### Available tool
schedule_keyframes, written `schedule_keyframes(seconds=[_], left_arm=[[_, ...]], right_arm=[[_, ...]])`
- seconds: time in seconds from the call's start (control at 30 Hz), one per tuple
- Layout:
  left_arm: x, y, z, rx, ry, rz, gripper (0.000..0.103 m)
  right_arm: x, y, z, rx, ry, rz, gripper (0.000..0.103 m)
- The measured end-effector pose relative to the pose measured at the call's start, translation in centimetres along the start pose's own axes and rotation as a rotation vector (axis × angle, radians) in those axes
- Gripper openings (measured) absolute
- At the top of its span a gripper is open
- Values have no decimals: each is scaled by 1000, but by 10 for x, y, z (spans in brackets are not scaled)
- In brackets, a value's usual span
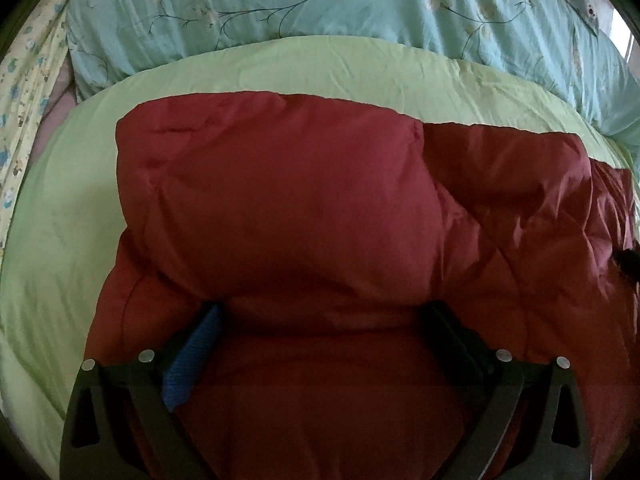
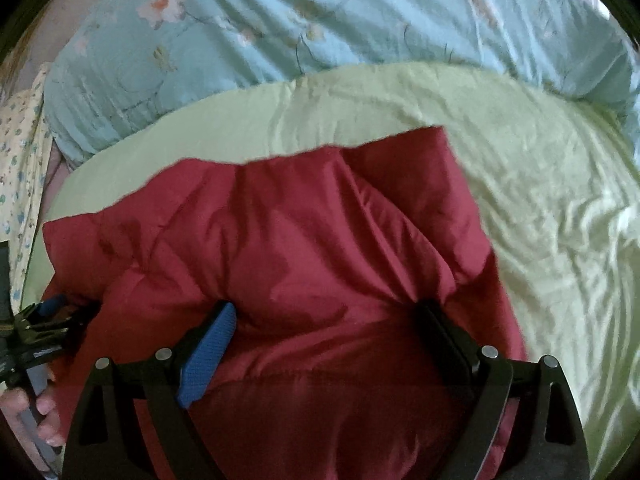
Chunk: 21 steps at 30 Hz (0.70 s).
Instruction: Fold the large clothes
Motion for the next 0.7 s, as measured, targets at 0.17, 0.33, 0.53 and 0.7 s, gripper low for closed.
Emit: schedule_keyframes(seconds=[0.17, 0.33, 0.53, 0.7], left_arm=[[0, -1, 2, 0, -2, 0, 103], [7, -1, 5, 0, -2, 25, 102], [41, 2, 25, -9, -55, 69, 99], [71, 2, 59, -20, -99, 104, 99]], right_arm=[[17, 23, -2, 107, -57, 52, 92], [-21, 10, 0, 78, 56, 67, 95], [-30, -2, 1, 34, 63, 32, 96], [-29, -4, 2, 17, 53, 31, 96]])
Point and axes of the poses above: each gripper's, at about its wrist camera, not at the fingertips, and x roughly against the way its jaws point, y to its left, z to its underside, the point moved 10 cm from there along -x, roughly the way its jaws point, and after that the axes turned 15 degrees about y, right-handed, at the moved point
